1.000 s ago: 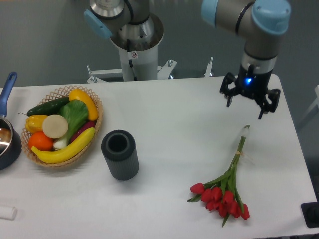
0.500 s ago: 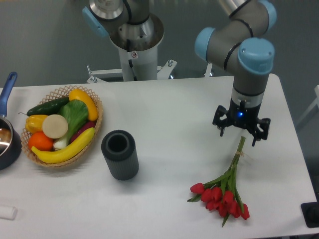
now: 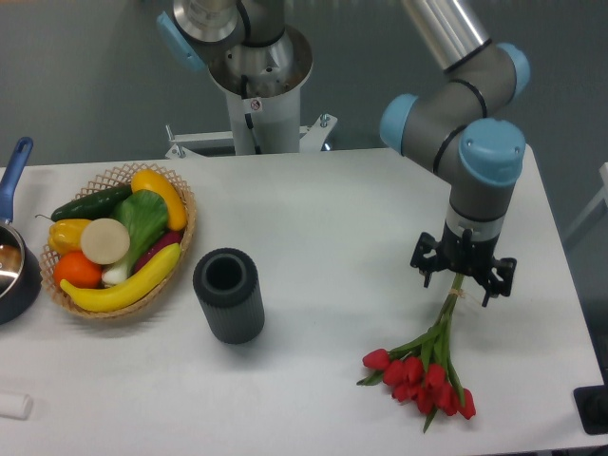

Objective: Pick up the flowers from the table
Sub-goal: 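Lower the gripper around the tulip stems and close it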

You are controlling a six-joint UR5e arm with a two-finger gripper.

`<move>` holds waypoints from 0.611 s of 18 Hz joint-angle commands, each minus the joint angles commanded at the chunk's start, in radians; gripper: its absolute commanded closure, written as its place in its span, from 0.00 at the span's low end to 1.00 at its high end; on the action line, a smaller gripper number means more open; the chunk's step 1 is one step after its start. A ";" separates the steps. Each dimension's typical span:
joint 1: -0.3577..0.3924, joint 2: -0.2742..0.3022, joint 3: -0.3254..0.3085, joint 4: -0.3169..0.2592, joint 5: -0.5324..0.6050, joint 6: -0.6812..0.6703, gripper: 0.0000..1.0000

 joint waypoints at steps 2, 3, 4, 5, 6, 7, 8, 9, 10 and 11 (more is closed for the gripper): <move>-0.003 -0.020 0.000 0.003 0.000 0.006 0.00; -0.005 -0.026 -0.001 0.005 0.002 0.008 0.00; -0.005 -0.029 -0.002 0.005 0.002 0.011 0.00; -0.008 -0.032 -0.002 0.005 0.003 0.015 0.00; -0.011 -0.035 0.000 0.006 0.003 0.021 0.00; -0.011 -0.037 0.002 0.008 0.003 0.031 0.00; -0.011 -0.040 0.003 0.008 0.003 0.052 0.00; -0.008 -0.040 0.002 0.006 0.003 0.084 0.00; -0.008 -0.040 -0.008 0.006 0.005 0.103 0.00; -0.011 -0.041 -0.012 0.006 0.006 0.101 0.00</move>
